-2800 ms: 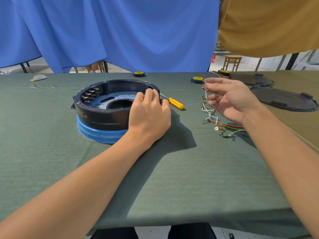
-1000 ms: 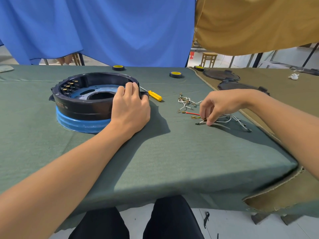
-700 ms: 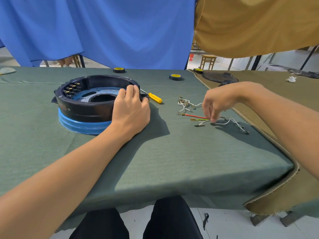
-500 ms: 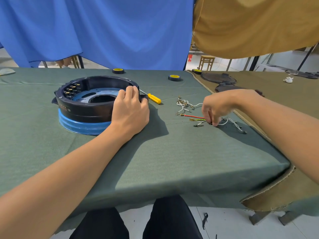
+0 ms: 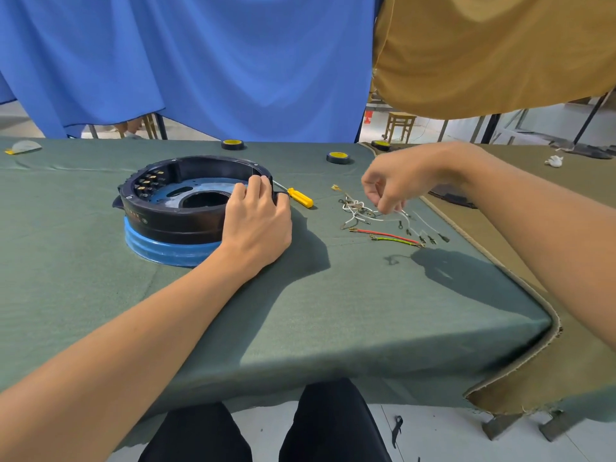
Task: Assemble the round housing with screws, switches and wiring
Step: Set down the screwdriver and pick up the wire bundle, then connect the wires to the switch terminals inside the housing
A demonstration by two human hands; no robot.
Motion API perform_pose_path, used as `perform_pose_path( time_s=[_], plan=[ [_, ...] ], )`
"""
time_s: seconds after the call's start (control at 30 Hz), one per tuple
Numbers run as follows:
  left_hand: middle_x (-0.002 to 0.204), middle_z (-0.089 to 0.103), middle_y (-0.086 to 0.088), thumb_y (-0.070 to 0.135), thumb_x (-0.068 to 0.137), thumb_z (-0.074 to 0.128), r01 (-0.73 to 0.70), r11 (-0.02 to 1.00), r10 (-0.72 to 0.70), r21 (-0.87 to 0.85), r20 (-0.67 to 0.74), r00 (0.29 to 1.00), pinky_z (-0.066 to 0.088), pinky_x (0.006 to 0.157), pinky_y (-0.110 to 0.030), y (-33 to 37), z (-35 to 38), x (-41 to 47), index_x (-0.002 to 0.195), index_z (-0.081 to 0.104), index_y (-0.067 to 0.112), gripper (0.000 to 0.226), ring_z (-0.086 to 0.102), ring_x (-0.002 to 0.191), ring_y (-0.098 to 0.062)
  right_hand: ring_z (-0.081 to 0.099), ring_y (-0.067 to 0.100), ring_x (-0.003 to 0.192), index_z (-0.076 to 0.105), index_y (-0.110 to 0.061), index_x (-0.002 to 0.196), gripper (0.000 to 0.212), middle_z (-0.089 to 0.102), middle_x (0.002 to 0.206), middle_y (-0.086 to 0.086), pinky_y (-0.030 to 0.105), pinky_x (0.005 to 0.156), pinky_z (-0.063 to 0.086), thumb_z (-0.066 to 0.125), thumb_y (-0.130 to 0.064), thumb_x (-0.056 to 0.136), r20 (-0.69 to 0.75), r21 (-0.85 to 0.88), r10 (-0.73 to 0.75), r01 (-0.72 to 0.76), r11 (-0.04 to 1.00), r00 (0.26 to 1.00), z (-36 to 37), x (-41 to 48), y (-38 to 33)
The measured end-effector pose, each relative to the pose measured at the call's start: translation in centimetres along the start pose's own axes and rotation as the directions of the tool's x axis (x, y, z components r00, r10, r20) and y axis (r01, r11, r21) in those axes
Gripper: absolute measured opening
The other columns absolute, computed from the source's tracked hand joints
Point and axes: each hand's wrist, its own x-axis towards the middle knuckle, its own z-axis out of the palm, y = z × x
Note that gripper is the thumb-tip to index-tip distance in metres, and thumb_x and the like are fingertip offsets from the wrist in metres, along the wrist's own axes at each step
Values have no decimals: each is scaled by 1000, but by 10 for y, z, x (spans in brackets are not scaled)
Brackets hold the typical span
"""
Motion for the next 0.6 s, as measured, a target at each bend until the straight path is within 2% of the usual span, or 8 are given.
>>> perform_pose_path(
  time_s=[0.13, 0.17, 0.23, 0.3, 0.37, 0.43, 0.53, 0.6],
  plan=[
    [113, 63, -24, 14, 86, 51, -10, 993, 4, -120, -50, 999, 43, 76, -41, -6, -8, 3, 80, 63, 2, 17, 56, 106, -35, 66, 15, 63, 57, -8, 76, 9, 65, 70, 6, 25, 62, 55, 60, -3, 81, -98, 171, -48, 64, 983, 994, -15, 10, -12],
    [115, 64, -23, 14, 87, 53, -31, 989, 20, -142, -78, 997, 44, 80, -41, -9, -10, 4, 80, 64, 2, 18, 57, 109, -35, 65, 13, 61, 57, -8, 75, 9, 63, 69, 6, 26, 63, 56, 59, -1, 81, -115, 224, -65, 90, 970, 991, -18, 13, -17],
    [106, 69, -12, 21, 92, 49, -51, 977, 34, -207, -89, 995, 41, 85, -40, -19, -15, 9, 80, 65, 6, 25, 57, 110, -31, 62, 13, 60, 57, -6, 75, 10, 61, 67, 7, 27, 64, 56, 56, 2, 80, -152, 322, -101, 146, 935, 983, -22, 20, -27],
    [98, 68, -1, 31, 97, 42, 1, 955, 4, -297, 13, 1000, 35, 89, -36, -29, -20, 17, 85, 65, 12, 32, 55, 109, -24, 61, 15, 60, 57, -5, 75, 11, 60, 66, 8, 27, 63, 55, 55, 5, 80, -206, 418, -131, 209, 884, 970, -24, 28, -38],
    [99, 70, 0, 38, 100, 39, 77, 920, -29, -383, 128, 991, 35, 90, -36, -39, -24, 27, 94, 67, 15, 37, 56, 106, -24, 60, 17, 60, 55, -5, 76, 14, 58, 66, 8, 26, 62, 53, 54, 8, 81, -276, 504, -153, 279, 817, 949, -25, 36, -49],
    [100, 72, -4, 40, 101, 41, 202, 798, -63, -567, 256, 965, 41, 90, -38, -49, -29, 34, 100, 69, 13, 39, 59, 103, -30, 60, 19, 62, 54, -6, 77, 16, 57, 67, 8, 29, 66, 53, 52, 9, 82, -343, 594, -171, 354, 723, 924, -26, 45, -59],
    [89, 70, -8, 42, 101, 43, 420, 479, -79, -771, 439, 895, 44, 71, -34, -64, -34, 44, 95, 68, 8, 43, 60, 80, -27, 58, 20, 62, 52, -8, 77, 20, 55, 68, 10, 36, 73, 53, 52, 11, 84, -422, 726, -159, 437, 531, 893, -30, 59, -72],
    [95, 72, -5, 41, 101, 45, 523, 269, -71, -809, 525, 848, 44, 70, -30, -74, -35, 51, 100, 69, 9, 40, 60, 76, -19, 59, 20, 59, 52, -8, 76, 21, 55, 67, 10, 36, 71, 55, 54, 11, 85, -464, 778, -119, 468, 419, 878, -33, 70, -81]
  ],
)
